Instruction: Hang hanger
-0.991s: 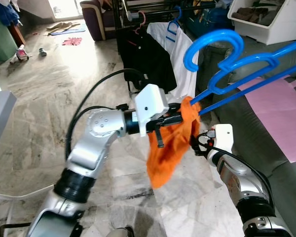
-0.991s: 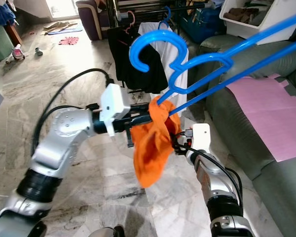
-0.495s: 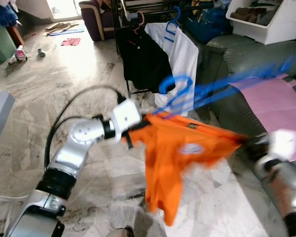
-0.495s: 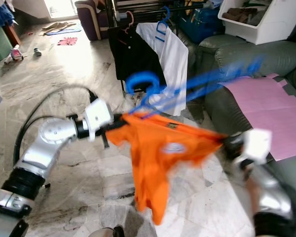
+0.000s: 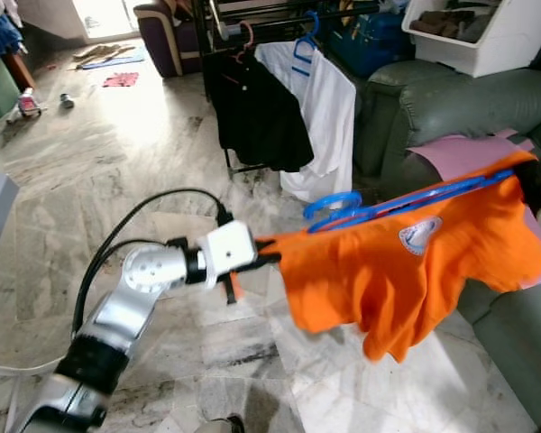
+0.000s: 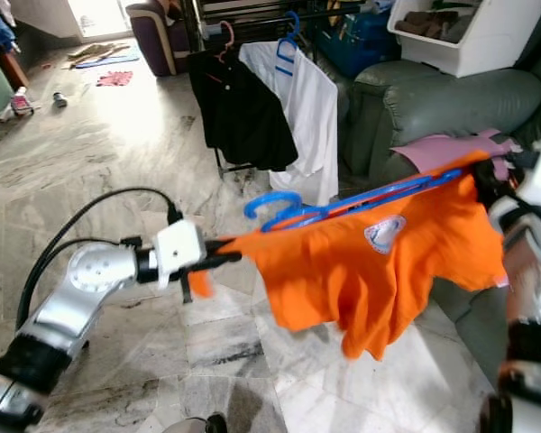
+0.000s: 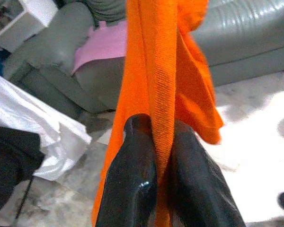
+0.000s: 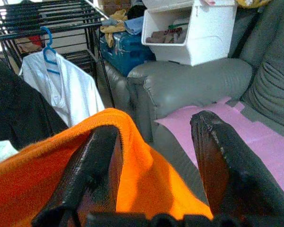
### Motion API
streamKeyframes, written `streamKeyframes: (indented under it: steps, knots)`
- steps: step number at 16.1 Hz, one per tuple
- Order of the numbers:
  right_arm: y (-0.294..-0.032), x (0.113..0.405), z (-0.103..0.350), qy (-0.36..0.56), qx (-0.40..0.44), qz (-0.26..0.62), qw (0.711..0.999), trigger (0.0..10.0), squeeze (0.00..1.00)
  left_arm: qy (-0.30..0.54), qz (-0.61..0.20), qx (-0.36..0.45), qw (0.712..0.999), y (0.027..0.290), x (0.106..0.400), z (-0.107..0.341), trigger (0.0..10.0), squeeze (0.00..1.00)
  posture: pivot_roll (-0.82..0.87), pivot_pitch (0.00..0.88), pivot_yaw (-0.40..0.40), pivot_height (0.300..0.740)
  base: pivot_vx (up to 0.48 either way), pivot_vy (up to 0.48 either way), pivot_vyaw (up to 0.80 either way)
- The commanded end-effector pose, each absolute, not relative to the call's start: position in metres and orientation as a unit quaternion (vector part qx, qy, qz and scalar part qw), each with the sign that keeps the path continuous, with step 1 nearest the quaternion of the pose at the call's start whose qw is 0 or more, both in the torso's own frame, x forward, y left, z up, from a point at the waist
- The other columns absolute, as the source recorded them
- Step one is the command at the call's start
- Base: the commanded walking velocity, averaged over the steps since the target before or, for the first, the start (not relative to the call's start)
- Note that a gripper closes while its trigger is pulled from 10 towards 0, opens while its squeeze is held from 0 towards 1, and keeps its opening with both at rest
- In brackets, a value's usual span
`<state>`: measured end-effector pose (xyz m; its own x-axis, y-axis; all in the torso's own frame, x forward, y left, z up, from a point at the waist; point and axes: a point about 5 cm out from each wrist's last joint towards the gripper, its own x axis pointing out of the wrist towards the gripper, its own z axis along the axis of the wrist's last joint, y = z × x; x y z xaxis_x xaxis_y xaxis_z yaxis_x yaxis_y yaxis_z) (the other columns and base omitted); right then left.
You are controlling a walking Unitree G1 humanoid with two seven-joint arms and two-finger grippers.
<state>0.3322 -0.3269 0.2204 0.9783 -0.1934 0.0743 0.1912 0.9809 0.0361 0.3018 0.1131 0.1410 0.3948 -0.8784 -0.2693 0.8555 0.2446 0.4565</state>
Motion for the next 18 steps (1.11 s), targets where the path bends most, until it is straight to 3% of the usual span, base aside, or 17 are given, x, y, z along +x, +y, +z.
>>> streamKeyframes:
  steps: [1, 4, 9, 12, 15, 17, 18]
  knots:
    - [-0.353, 0.323, 0.253, -0.091, -0.001, -0.16, 0.983, 10.0, 0.0, 0.036, -0.537, 0.29, 0.791, 0.135, 0.299, 0.126, 0.0, 0.0, -0.06, 0.065, 0.031, 0.74, 0.0, 0.0, 0.0]
    - [-0.348, 0.327, 0.26, -0.1, -0.004, -0.151, 0.983, 10.0, 0.0, 0.079, -0.539, 0.297, 0.785, 0.136, 0.295, 0.111, 0.0, 0.0, -0.07, 0.065, 0.03, 0.74, 0.0, 0.0, 0.0]
    - [-0.339, 0.33, 0.252, -0.088, -0.004, -0.127, 0.988, 10.0, 0.0, 0.104, -0.437, 0.259, 0.855, 0.13, 0.319, 0.104, 0.0, 0.0, -0.08, 0.065, 0.036, 0.74, 0.0, 0.0, 0.0]
    - [-0.335, 0.331, 0.252, -0.089, -0.004, -0.115, 0.989, 10.0, 0.0, 0.116, -0.416, 0.259, 0.864, 0.127, 0.325, 0.1, 0.0, 0.0, -0.08, 0.068, 0.039, 0.74, 0.0, 0.0, 0.0]
    - [-0.318, 0.337, 0.245, -0.085, 0.007, -0.093, 0.992, 10.0, 0.0, 0.122, -0.415, 0.243, 0.868, 0.107, 0.324, 0.091, 0.5, 0.0, -0.08, 0.073, 0.042, 0.74, 0.0, 0.0, 0.0]
    - [-0.297, 0.343, 0.237, -0.079, 0.026, -0.065, 0.994, 10.0, 0.0, 0.13, -0.39, 0.204, 0.888, 0.094, 0.326, 0.086, 1.6, 0.0, -0.08, 0.073, 0.043, 0.74, 0.0, 0.0, 0.0]
    - [-0.271, 0.346, 0.228, -0.071, 0.041, -0.021, 0.996, 10.0, 0.0, 0.135, -0.369, 0.174, 0.903, 0.084, 0.329, 0.083, 2.8, 0.0, -0.08, 0.072, 0.043, 0.74, 0.0, 0.0, 0.0]
